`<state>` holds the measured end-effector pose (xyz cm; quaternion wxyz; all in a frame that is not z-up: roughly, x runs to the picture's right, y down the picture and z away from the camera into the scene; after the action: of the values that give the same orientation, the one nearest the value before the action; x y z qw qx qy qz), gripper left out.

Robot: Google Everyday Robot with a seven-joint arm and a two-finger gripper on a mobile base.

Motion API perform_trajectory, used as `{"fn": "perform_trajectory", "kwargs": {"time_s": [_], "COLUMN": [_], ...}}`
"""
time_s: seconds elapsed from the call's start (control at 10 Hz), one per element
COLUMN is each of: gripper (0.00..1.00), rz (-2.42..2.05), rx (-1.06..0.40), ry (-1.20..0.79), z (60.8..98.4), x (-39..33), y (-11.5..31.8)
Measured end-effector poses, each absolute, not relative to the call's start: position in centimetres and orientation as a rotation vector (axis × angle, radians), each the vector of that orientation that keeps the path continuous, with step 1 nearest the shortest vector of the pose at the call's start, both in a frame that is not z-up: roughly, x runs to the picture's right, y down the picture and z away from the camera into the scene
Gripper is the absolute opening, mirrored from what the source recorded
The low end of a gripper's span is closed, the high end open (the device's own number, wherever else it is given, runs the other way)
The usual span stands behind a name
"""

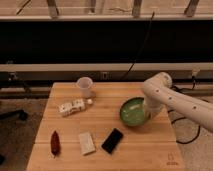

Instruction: Drag the ceramic bowl in a circle

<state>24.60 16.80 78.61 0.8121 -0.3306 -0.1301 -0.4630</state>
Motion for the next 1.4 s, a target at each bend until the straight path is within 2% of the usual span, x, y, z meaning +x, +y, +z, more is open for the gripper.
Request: {"fn": "perform_trajectory", "kwargs": {"time_s": [0.5,1.0,1.4], "gripper": [0.0,0.0,0.0], "rz": [-1.049,-1.08,-1.093], "rx": [-0.652,-0.594,-0.568], "ry": [-0.399,-0.469,-0.477], "z": [80.8,85.9,88.5], "x": [19.8,16.6,15.1], "y": [16.7,12.3,9.0]}}
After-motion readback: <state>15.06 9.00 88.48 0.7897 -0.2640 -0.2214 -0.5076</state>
